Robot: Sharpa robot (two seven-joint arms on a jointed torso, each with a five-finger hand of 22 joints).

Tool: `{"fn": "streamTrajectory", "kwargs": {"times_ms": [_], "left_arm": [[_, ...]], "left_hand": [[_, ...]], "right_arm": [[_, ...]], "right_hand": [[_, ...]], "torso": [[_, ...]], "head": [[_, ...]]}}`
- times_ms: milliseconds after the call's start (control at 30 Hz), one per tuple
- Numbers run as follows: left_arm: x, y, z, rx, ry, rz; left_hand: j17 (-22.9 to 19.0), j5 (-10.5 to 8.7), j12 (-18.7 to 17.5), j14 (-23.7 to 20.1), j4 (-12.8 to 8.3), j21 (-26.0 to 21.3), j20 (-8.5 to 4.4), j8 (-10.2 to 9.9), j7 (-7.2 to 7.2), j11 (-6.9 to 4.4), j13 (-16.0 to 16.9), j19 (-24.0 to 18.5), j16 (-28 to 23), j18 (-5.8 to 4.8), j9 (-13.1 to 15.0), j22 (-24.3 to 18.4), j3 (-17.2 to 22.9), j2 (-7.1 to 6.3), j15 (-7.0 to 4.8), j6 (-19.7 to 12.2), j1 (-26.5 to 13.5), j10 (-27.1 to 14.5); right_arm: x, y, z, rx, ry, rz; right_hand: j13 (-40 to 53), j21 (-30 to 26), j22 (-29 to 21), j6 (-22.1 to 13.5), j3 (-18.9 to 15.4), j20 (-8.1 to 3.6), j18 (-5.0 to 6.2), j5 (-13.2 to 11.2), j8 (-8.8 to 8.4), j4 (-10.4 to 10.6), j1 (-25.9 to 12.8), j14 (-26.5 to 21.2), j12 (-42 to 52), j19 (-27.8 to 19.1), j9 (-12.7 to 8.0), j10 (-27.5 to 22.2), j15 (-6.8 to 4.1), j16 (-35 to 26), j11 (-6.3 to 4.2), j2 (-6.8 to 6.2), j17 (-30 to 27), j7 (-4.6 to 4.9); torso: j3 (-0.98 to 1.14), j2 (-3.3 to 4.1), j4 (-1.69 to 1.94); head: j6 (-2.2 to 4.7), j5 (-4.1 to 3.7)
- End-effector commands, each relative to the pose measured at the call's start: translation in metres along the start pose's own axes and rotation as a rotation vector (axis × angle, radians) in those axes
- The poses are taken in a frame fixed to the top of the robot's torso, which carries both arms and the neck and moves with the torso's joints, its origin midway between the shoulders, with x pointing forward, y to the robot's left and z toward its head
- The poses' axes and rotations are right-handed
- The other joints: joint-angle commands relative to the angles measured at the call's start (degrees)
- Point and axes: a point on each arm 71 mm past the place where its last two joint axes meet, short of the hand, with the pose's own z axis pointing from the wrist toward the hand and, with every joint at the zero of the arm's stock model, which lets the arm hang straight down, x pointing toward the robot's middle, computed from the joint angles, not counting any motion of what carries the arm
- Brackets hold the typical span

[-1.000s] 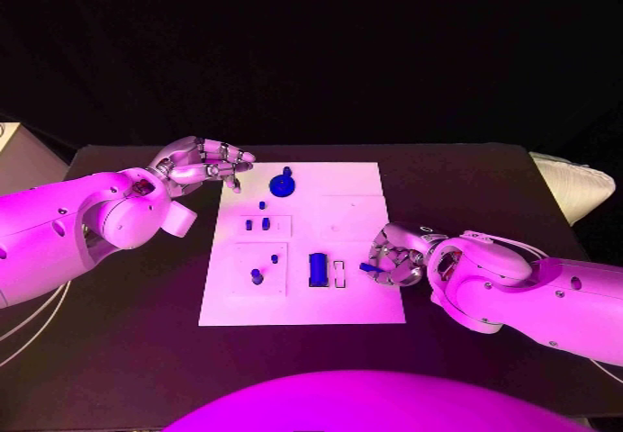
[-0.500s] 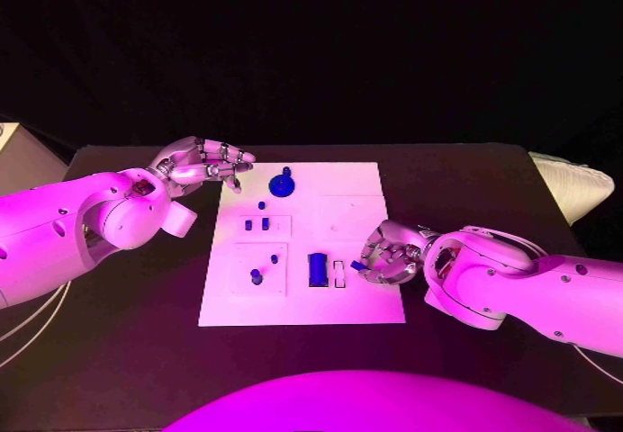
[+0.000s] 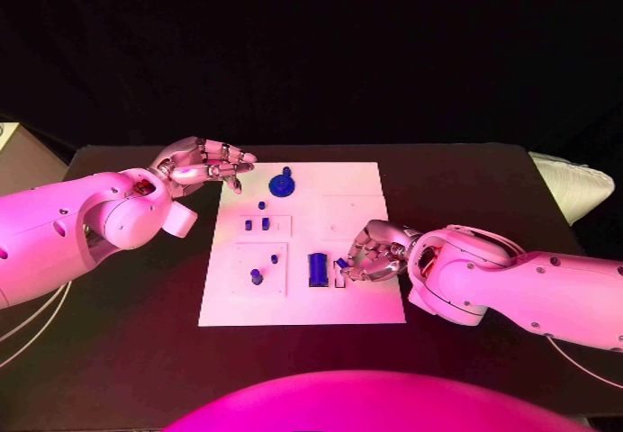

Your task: Assemble the parts on the task board

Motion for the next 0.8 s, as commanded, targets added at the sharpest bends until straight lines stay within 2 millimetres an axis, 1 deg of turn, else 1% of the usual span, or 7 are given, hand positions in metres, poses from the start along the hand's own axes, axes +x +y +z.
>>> {"fn": "streamTrajectory", "kwargs": {"times_ms": [33, 200, 433, 800], "left_arm": [[0.0029, -0.001, 0.0007, 0.005, 0.021, -0.004], [0.0026, -0.001, 0.0004, 0.004, 0.021, -0.004], [0.0024, -0.001, 0.0, 0.004, 0.021, -0.004], [0.0021, -0.001, -0.0003, 0.003, 0.02, -0.003]], "left_hand": [[0.08, 0.21, 0.25, -0.51, 0.2, -0.19, 0.1, 0.25, 0.09, 0.03, -0.08, 0.46, 0.38, 0.9, 0.08, -0.09, 0.08, 0.03, -0.07, -0.36, -0.08, -0.43], [0.08, 0.21, 0.25, -0.51, 0.2, -0.19, 0.1, 0.25, 0.09, 0.03, -0.08, 0.46, 0.38, 0.9, 0.08, -0.09, 0.08, 0.03, -0.07, -0.36, -0.08, -0.43], [0.07, 0.19, 0.29, -0.55, 0.23, -0.25, 0.09, 0.32, 0.11, 0.04, -0.14, 0.51, 0.38, 0.89, 0.09, -0.14, 0.1, 0.04, -0.06, -0.41, -0.01, -0.5], [0.06, 0.18, 0.31, -0.56, 0.3, -0.28, 0.09, 0.35, 0.12, 0.05, -0.16, 0.53, 0.38, 0.88, 0.09, -0.17, 0.1, 0.05, -0.05, -0.42, -0.05, -0.52]], "right_arm": [[0.0028, -0.0004, 0.002, 0.027, 0.03, 0.006], [0.0044, 0.0001, 0.0039, 0.034, 0.046, -0.002], [0.007, 0.0005, 0.0057, 0.04, 0.073, -0.017], [0.0076, 0.0008, 0.0073, 0.043, 0.074, -0.018]], "right_hand": [[13.96, 0.13, 12.55, 0.38, -0.69, -0.21, -0.24, -0.6, -0.1, 0.28, -0.9, 6.09, 0.19, 4.16, -0.14, 5.18, -0.13, 0.23, -0.06, 0.16, 15.09, 0.02], [14.09, 0.35, 12.6, 0.46, -1.07, -0.2, -0.27, -0.86, -0.09, 0.83, -1.55, 6.09, 0.38, 4.2, -0.28, 5.27, -0.13, 0.23, -0.06, 0.46, 15.09, 0.02], [14.18, 0.46, 12.62, 0.59, -1.75, -0.19, -0.29, -1.14, -0.06, 1.86, -2.77, 6.09, 0.52, 4.22, -0.59, 5.33, -0.11, 0.23, -0.05, 0.92, 15.09, 0.03], [14.38, 0.58, 12.65, 0.7, -1.9, -0.18, -0.31, -1.13, 0.0, 2.24, -3.18, 6.09, 0.85, 4.24, -0.69, 5.47, -0.11, 0.23, -0.06, 1.27, 15.09, 0.0]], "torso": [[-0.01, 0.01, 0.02], [0.0, -0.01, -0.04], [0.03, 0.01, -0.02], [0.0, 0.0, 0.0]], "head": [[0.01, 0.07], [0.01, 0.15], [0.01, 0.25], [0.01, 0.22]]}}
